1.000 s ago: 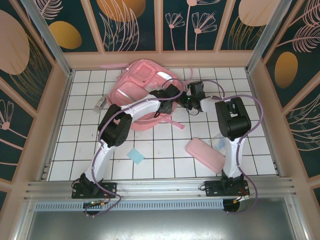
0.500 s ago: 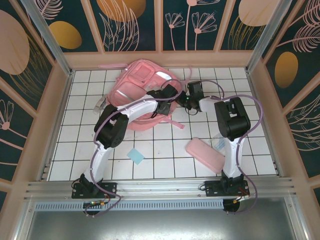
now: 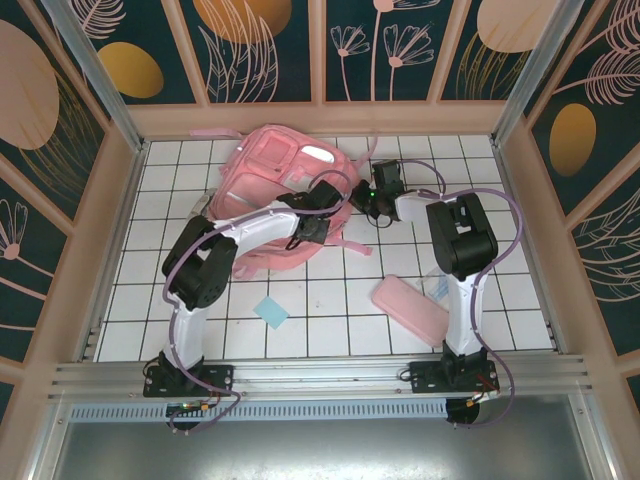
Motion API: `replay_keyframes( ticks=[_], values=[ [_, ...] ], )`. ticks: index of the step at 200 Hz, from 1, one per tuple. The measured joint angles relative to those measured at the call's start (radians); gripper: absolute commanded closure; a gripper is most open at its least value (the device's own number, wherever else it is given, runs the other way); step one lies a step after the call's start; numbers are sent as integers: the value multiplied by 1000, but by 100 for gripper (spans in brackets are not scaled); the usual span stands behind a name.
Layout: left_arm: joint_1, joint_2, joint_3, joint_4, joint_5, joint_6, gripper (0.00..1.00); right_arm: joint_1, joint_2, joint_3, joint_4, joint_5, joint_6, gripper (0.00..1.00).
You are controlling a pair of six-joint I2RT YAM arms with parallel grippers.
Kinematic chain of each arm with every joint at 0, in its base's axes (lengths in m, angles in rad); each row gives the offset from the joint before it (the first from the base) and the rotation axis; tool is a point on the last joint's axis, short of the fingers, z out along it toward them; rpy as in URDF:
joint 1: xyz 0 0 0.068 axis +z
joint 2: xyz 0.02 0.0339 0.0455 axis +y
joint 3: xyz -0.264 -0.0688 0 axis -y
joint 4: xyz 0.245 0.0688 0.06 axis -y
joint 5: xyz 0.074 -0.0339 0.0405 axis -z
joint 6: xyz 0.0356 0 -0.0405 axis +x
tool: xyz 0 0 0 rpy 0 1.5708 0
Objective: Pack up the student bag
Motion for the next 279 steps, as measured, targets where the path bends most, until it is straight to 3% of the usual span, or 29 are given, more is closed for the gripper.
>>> replay_keyframes(
  ticks=[44, 73, 116, 154, 168, 178, 208, 225, 249, 262, 279],
  values=[
    [0, -35, -24, -19, 52, 0, 100, -11, 26, 56, -35, 9, 6, 100],
    [-4, -50, -26, -137, 66, 0, 100, -43, 37, 99, -37, 37, -17, 100],
    [-6, -42, 63, -203, 66, 6, 100, -75, 1, 107, -68, 97, -99, 66],
    [-6, -31, 146, -212, 55, 21, 100, -71, -143, 63, -81, 124, -158, 64],
    [-6, -31, 164, -205, 35, 23, 76, -61, -174, 58, -79, 119, -185, 64],
    [-6, -31, 167, -191, 23, 23, 66, -56, -184, 56, -79, 103, -206, 64],
    [-5, -34, 159, -129, 22, -34, 49, -39, -184, 55, -106, 19, -282, 72],
    [1, -52, 108, -53, 30, -80, 47, -15, -187, 35, -114, -19, -320, 72],
    [42, -106, -19, 55, 81, -163, 27, 29, -187, -8, -143, -55, -364, 69],
    [86, -144, -96, 116, 112, -204, 2, 51, -187, -30, -151, -69, -376, 68],
    [141, -206, -192, 200, 138, -256, 1, 70, -187, -54, -152, -80, -388, 67]
  ],
)
